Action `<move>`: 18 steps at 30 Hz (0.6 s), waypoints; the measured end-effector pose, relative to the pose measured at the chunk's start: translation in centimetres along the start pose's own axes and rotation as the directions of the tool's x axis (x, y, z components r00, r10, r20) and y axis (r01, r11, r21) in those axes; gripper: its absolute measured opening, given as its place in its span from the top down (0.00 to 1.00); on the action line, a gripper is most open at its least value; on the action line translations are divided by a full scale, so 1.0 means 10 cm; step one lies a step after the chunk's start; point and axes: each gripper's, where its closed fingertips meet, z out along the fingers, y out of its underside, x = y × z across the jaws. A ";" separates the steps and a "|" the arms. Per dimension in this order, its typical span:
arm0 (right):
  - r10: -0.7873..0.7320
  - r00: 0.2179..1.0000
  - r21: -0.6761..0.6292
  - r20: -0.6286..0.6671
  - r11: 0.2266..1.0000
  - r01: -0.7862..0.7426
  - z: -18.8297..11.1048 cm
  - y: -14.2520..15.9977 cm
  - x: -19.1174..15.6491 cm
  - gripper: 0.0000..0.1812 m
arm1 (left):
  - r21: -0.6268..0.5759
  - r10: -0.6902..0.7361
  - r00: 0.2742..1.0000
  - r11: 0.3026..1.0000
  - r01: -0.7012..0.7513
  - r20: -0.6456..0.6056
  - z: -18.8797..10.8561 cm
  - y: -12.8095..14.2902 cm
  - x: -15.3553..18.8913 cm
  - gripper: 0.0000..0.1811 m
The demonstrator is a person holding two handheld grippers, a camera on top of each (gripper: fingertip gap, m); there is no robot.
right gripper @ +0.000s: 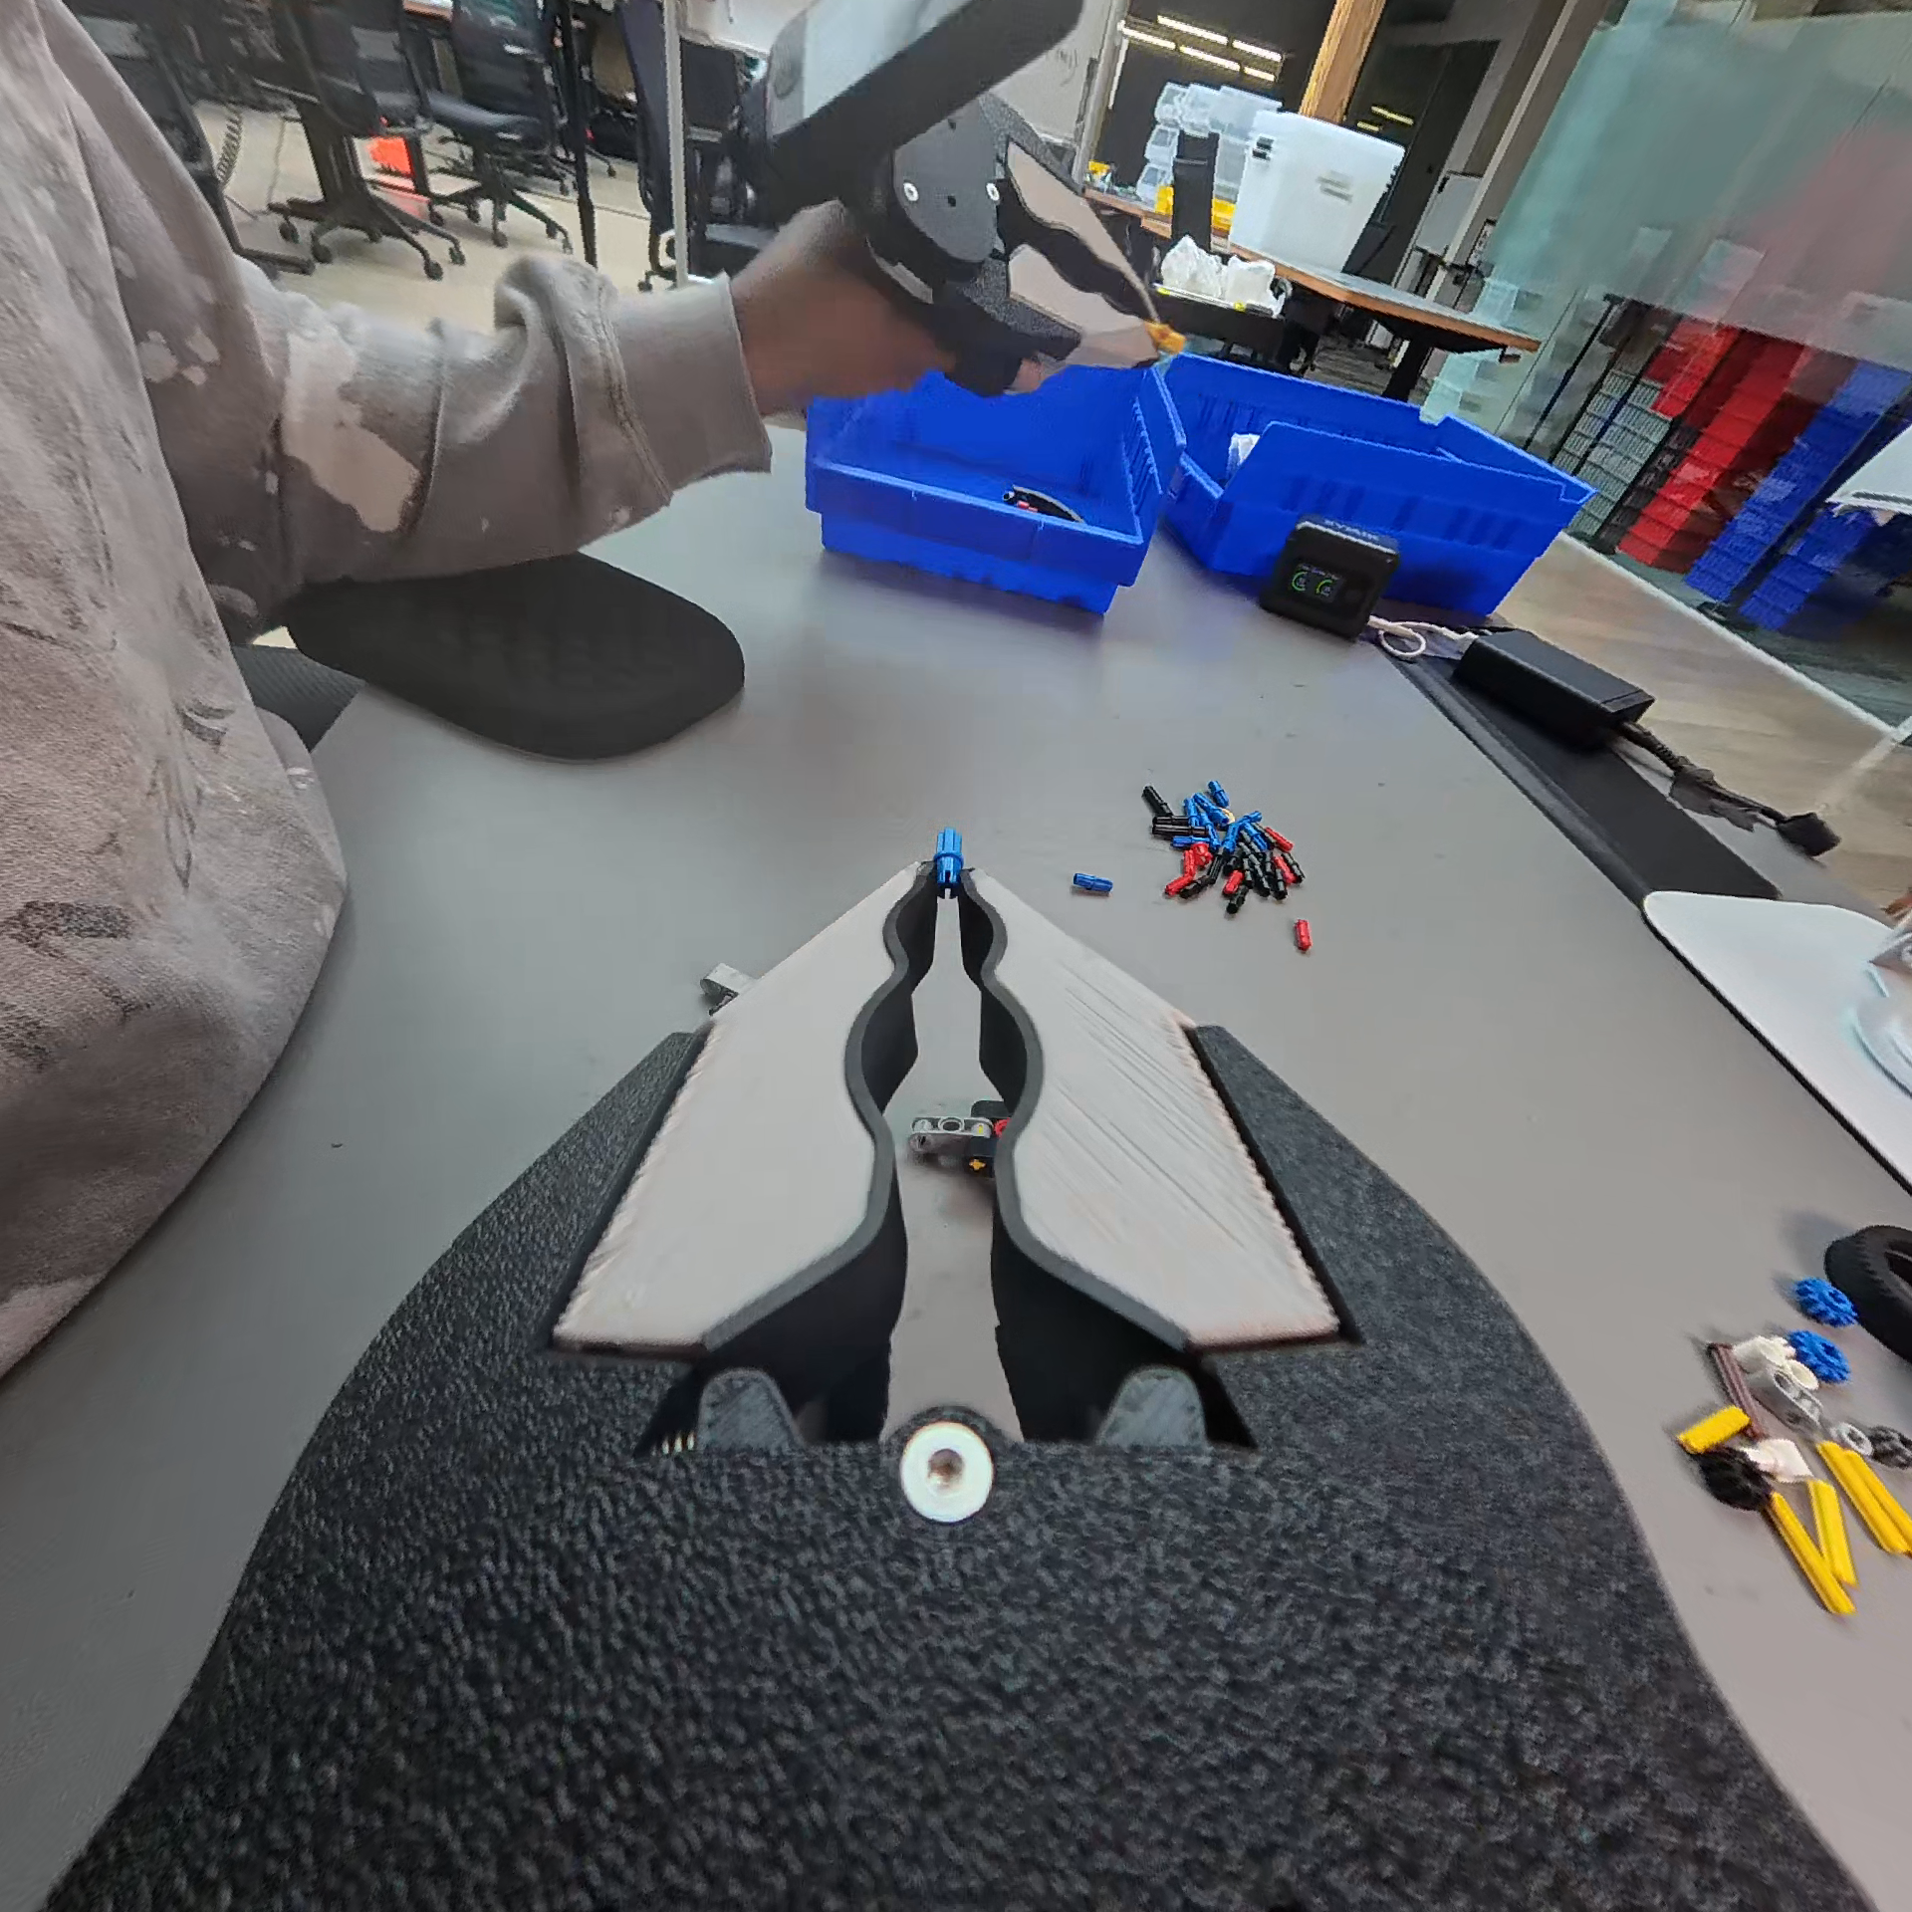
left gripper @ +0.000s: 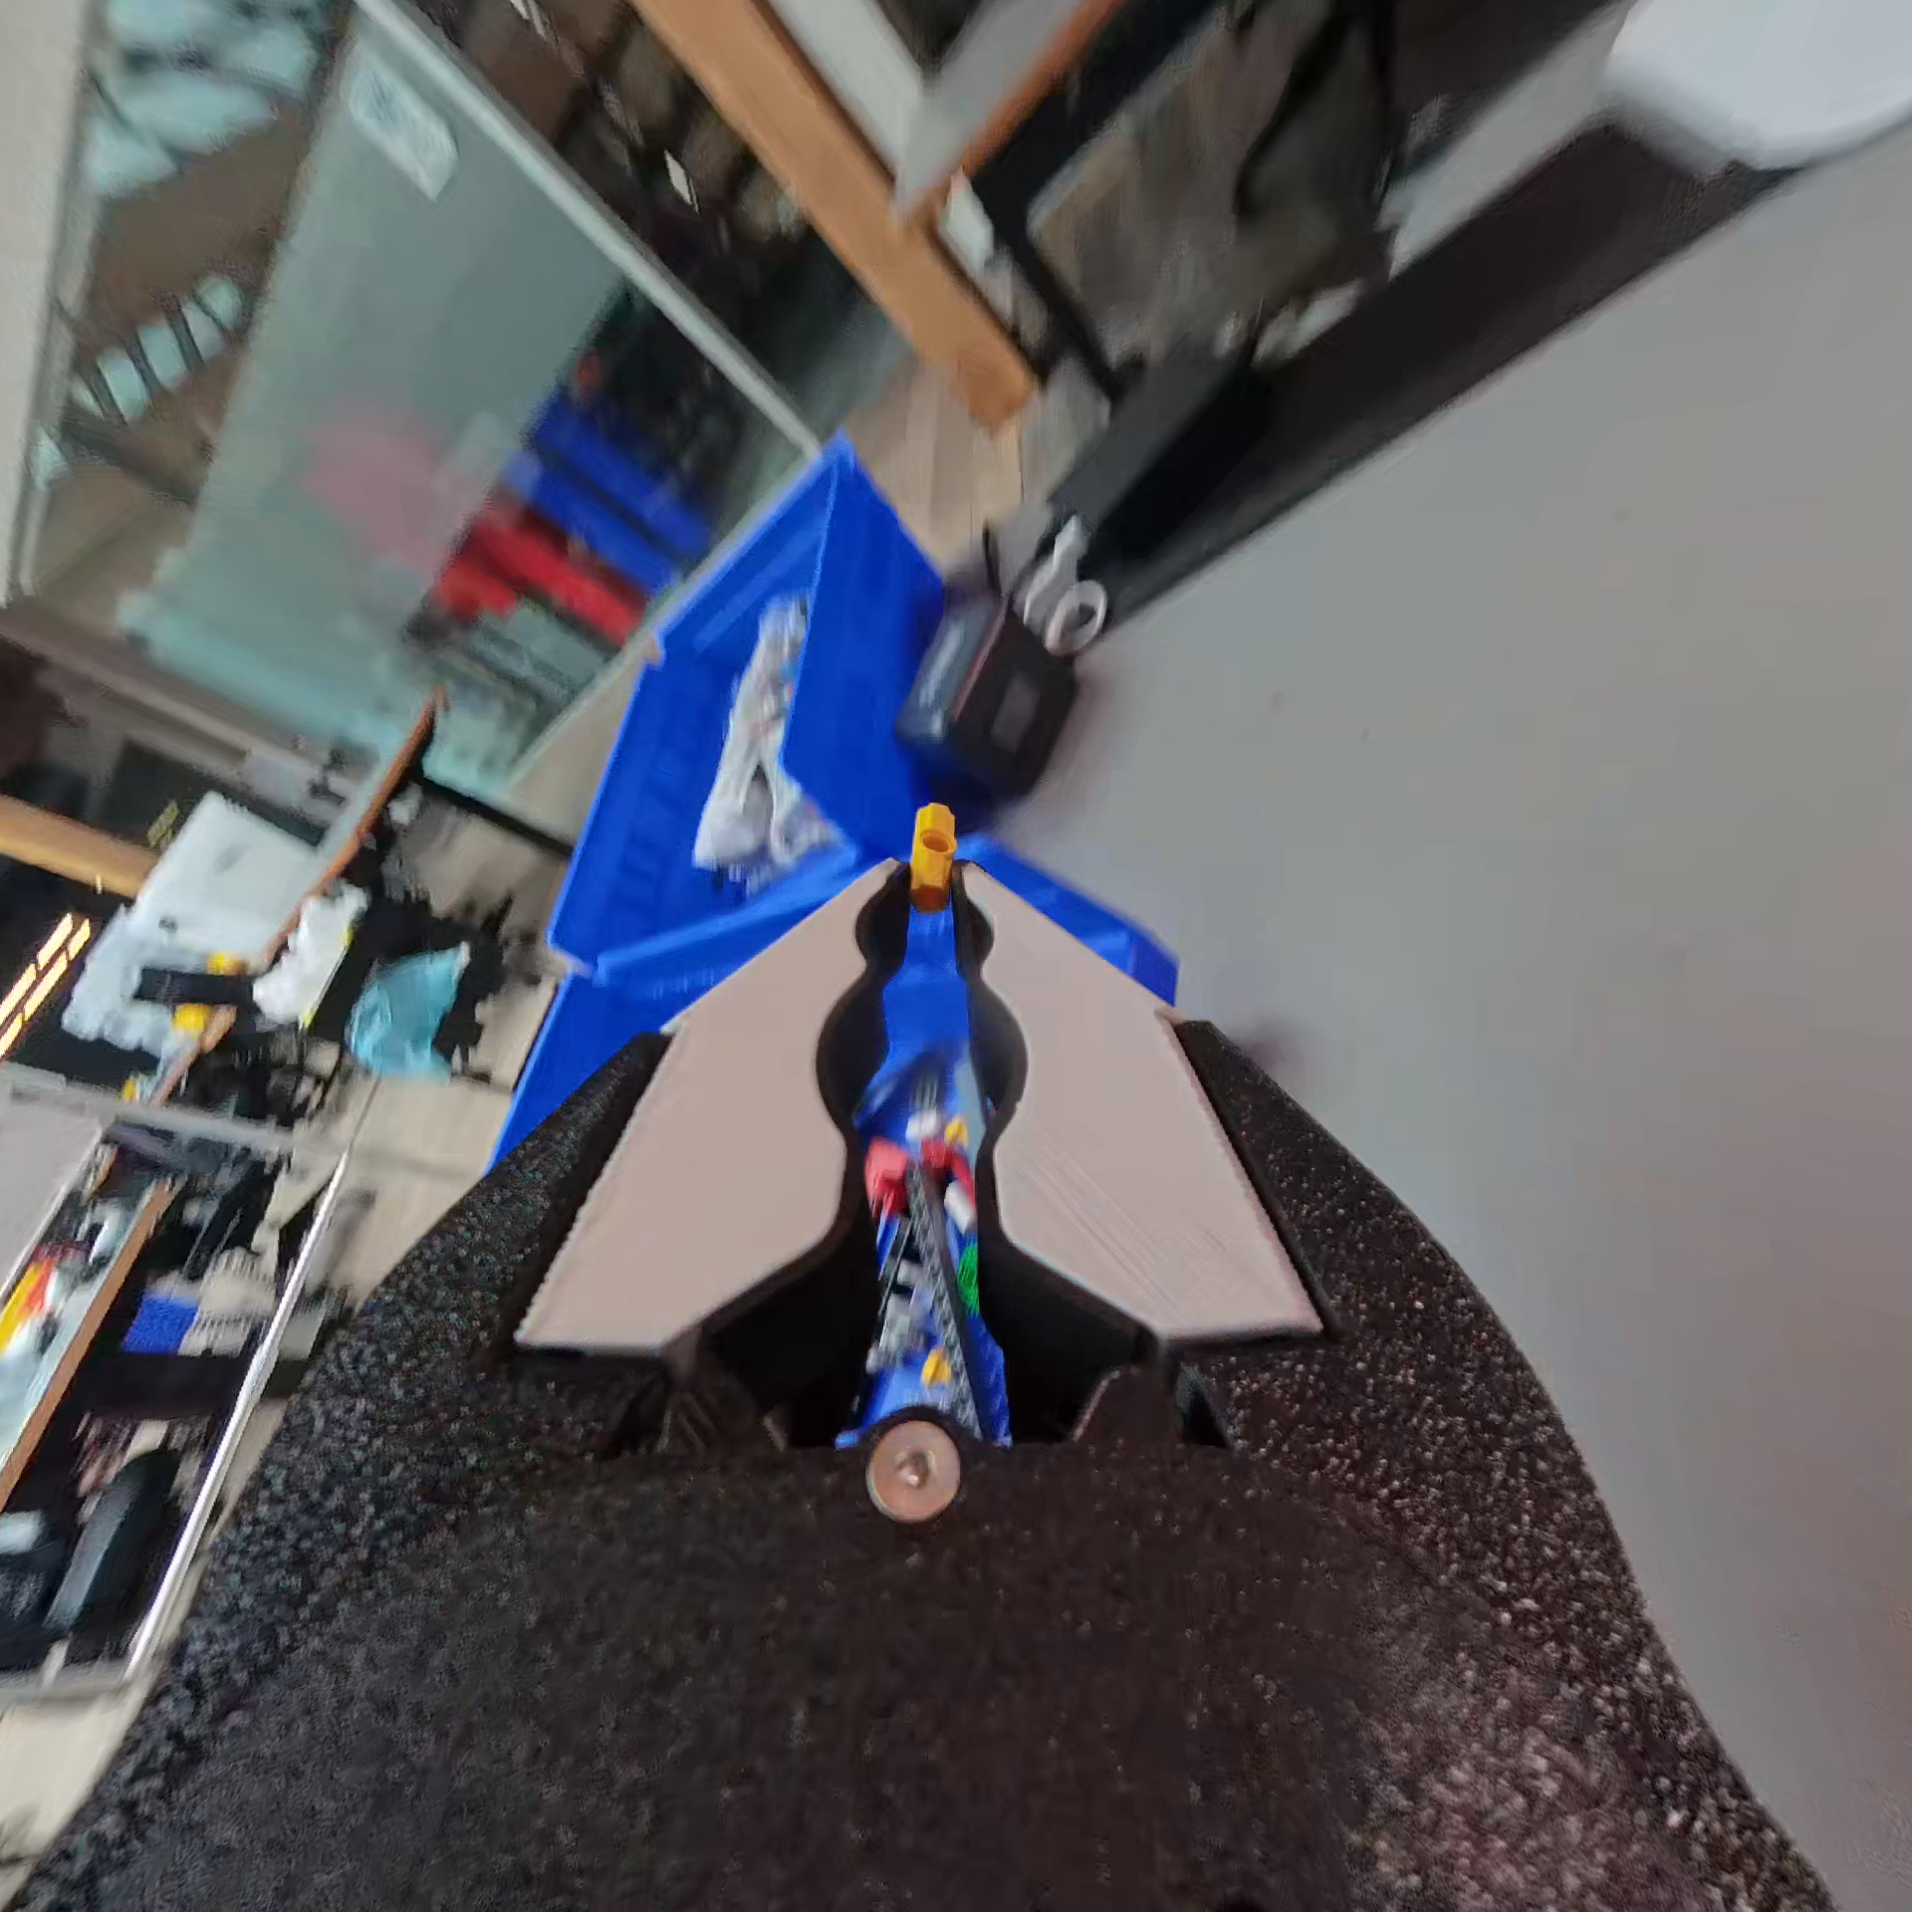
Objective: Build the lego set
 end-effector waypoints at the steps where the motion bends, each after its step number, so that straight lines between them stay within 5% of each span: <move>1: -0.001 1.000 -0.006 0.001 1.000 0.001 0.01 0.01 0.00 0.98 | -0.128 -0.009 1.000 0.992 0.008 -0.008 0.04 0.25 -0.08 0.96; 5: 0.008 1.000 -0.007 0.006 1.000 -0.008 0.02 0.01 -0.01 0.98 | -0.422 -0.077 0.994 0.906 0.038 -0.077 0.06 0.96 -0.13 0.88; 8: 0.020 1.000 -0.011 -0.001 1.000 -0.020 0.03 0.02 0.01 0.99 | -0.445 -0.091 0.993 0.895 0.046 -0.080 0.08 1.03 -0.08 0.68; 11: 0.027 1.000 -0.005 -0.015 1.000 -0.027 0.04 0.01 0.02 0.98 | -0.253 -0.081 0.988 0.966 0.046 -0.130 0.05 0.58 0.05 0.68; 13: 0.021 0.999 0.000 -0.028 1.000 -0.021 0.05 0.00 0.03 0.98 | -0.017 -0.107 0.926 0.994 0.109 -0.363 -0.13 0.00 0.51 0.73; 15: 0.001 0.999 0.001 -0.052 1.000 -0.001 0.08 0.00 0.05 0.98 | 0.112 -0.115 0.670 0.952 0.286 -0.733 -0.61 -0.56 1.25 0.78; 18: -0.045 0.998 -0.002 -0.055 0.999 0.045 0.13 0.01 0.00 0.98 | -0.002 -0.041 0.069 0.873 0.488 -0.997 -1.56 -1.06 2.06 0.84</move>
